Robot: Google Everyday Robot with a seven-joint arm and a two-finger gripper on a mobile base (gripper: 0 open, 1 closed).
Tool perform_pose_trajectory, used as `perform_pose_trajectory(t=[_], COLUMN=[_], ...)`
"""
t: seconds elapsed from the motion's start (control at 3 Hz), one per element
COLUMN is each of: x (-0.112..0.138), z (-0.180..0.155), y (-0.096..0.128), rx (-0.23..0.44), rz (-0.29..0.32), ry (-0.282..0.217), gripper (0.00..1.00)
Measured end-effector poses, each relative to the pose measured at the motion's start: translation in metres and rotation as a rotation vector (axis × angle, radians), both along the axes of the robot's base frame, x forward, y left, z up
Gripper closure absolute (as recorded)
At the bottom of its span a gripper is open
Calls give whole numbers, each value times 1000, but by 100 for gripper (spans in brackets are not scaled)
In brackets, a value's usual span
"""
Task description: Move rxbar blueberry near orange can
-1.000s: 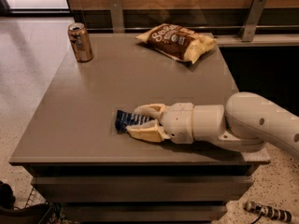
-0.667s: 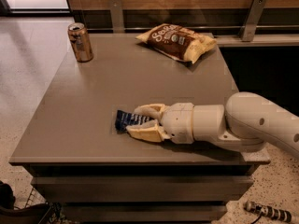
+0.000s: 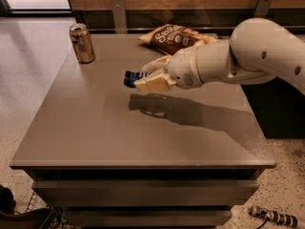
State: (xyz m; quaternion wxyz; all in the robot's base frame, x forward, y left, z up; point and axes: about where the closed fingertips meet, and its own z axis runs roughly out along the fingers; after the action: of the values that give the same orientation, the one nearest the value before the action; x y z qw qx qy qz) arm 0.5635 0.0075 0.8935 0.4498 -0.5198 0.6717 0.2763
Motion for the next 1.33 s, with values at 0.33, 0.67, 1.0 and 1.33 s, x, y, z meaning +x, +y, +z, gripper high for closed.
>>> perform_pose_trajectory(t=[0.33, 0.67, 1.0, 1.33], x=[80, 134, 191, 220], z=[35, 48, 47, 30], y=[-2, 4, 34, 64], rx=[-82, -113, -56, 40], rz=[-70, -99, -105, -96], ry=[-10, -22, -48, -65], gripper=[100, 100, 100, 100])
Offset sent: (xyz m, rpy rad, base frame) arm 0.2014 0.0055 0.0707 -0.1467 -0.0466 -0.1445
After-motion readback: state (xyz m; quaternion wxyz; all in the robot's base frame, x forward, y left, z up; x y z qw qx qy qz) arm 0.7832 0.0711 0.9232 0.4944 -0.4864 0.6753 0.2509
